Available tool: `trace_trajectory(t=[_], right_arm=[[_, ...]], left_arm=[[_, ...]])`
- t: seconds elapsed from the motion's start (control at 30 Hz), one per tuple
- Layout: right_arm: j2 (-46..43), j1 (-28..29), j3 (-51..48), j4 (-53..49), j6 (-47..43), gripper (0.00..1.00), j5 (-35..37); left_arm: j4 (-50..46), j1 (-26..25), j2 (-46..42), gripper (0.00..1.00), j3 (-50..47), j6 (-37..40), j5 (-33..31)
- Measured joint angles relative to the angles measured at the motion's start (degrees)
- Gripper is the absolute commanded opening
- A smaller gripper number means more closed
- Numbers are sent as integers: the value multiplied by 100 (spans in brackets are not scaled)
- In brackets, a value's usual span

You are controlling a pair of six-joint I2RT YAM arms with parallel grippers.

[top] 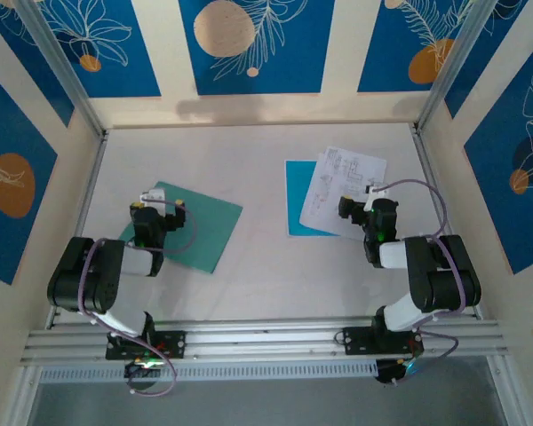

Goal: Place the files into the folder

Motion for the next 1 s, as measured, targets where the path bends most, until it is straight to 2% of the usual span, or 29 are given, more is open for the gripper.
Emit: trace_trajectory(t=[0.7, 1.0], right_arm=[[0, 0, 0, 2, 0, 99, 0], [-103, 83, -249, 356, -52, 99, 44]], left_arm=[[74, 0, 0, 100, -35, 2, 22], [898, -11, -2, 100, -656, 9, -31]])
